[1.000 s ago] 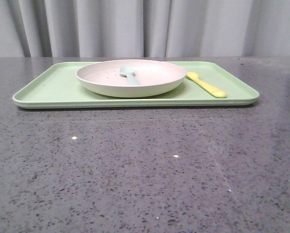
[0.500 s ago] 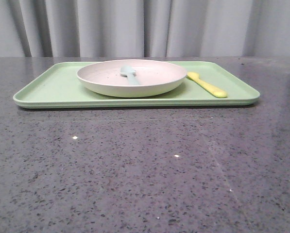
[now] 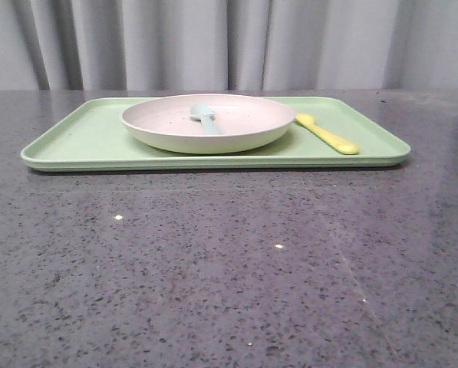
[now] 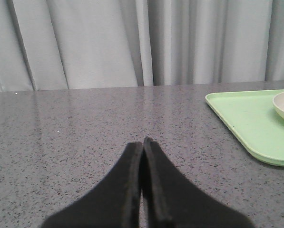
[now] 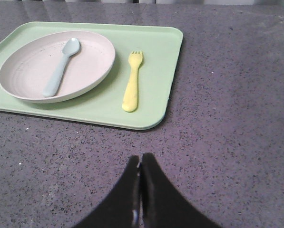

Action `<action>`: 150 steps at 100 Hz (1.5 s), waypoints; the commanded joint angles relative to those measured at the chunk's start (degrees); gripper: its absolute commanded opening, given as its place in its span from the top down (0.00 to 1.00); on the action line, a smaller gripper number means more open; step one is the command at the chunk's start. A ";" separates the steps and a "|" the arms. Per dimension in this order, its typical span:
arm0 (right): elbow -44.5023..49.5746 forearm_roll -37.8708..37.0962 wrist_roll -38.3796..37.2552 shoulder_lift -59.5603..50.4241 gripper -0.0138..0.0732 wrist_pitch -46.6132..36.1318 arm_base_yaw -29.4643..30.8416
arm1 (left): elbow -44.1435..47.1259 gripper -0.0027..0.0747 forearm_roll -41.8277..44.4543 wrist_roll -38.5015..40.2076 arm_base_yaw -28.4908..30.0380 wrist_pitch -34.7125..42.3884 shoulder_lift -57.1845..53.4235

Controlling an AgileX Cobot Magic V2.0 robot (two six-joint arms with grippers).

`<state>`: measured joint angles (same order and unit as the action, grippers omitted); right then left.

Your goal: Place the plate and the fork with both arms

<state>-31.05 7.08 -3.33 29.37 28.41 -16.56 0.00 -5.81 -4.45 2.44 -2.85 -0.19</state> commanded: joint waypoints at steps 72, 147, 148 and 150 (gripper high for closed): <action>-0.28 -3.58 0.55 -0.02 0.92 -7.97 0.38 | 0.71 0.99 -0.38 0.31 0.12 4.16 -1.84; 18.88 -5.30 0.32 -12.16 0.92 -28.41 11.32 | 0.71 0.99 -0.38 0.31 0.12 4.16 -1.84; 18.88 -5.30 0.32 -12.32 0.92 -28.41 11.39 | 0.71 0.99 -0.38 0.31 0.12 4.16 -1.84; 19.42 -5.30 0.32 -12.82 0.92 -28.41 11.58 | 0.71 0.99 -0.38 0.31 0.12 4.16 -1.84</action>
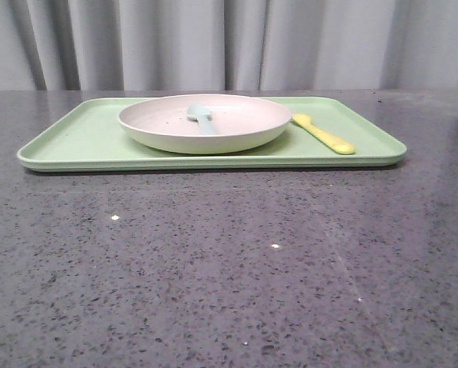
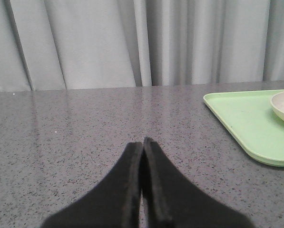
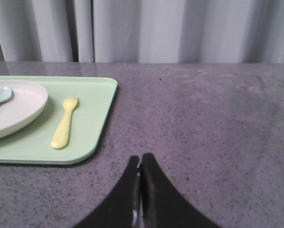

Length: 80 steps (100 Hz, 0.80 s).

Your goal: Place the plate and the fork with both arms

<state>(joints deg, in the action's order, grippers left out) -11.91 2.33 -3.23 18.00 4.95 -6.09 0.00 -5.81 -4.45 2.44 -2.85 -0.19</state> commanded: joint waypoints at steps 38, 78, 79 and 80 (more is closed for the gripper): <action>8.79 -0.55 0.18 -10.79 0.92 -4.95 1.35 | 0.71 0.99 -0.38 0.31 0.12 4.16 -1.84; 13.20 -0.55 0.17 -19.99 0.92 -3.79 1.40 | 0.71 0.99 -0.38 0.31 0.12 4.16 -1.84; 13.20 -0.55 0.17 -19.99 0.92 -3.79 1.40 | 0.71 0.99 -0.38 0.31 0.12 4.16 -1.84; 13.20 -0.55 0.17 -19.90 0.92 -3.79 1.40 | 0.71 0.99 -0.38 0.31 0.12 4.16 -1.84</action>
<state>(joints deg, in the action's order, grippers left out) 1.52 2.09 -3.23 -0.44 5.32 -5.05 0.00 -5.81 -4.45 2.44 -2.85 -0.19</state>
